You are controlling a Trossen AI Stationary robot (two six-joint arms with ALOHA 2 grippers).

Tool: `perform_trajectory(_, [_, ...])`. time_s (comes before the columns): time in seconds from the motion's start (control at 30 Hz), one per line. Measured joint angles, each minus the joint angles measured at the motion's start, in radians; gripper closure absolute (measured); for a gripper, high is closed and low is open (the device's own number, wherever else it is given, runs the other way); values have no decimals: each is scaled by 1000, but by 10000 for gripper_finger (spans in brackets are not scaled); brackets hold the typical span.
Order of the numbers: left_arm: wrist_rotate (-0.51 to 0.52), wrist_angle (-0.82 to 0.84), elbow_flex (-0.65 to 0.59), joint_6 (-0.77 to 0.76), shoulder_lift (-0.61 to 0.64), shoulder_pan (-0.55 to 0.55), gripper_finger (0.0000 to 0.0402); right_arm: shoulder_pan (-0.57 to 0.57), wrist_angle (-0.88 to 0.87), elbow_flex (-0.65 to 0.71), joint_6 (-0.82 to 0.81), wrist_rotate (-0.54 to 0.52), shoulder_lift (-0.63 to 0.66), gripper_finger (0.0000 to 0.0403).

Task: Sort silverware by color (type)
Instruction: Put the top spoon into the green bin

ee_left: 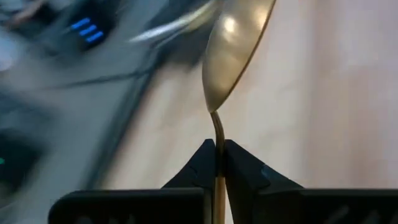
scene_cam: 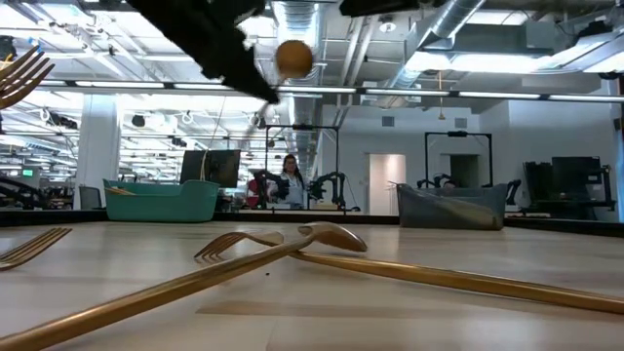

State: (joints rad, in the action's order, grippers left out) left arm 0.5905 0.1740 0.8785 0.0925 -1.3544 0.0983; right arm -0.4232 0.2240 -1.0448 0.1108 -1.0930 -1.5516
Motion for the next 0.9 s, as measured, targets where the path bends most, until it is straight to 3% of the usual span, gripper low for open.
perform_trajectory(0.1, [59, 276, 88, 116, 63, -121, 399, 8, -40, 2, -4, -31, 15, 247])
perform_trajectory(0.2, [51, 456, 135, 233, 87, -290, 399, 34, -71, 0, -61, -27, 17, 223])
perform_trajectory(0.33, [53, 519, 143, 336, 84, -542, 400, 63, -197, 1, -178, -20, 13, 214])
perform_trajectory(0.43, [3, 555, 143, 342, 74, -667, 401, 63, -324, 1, -283, -12, 14, 215])
perform_trajectory(0.67, [-20, 564, 133, 445, 42, -816, 401, 75, -448, 1, -376, -17, 55, 218])
perform_trajectory(0.9, [22, 648, 131, 445, -129, -877, 398, 99, -454, 1, -399, 78, 60, 217])
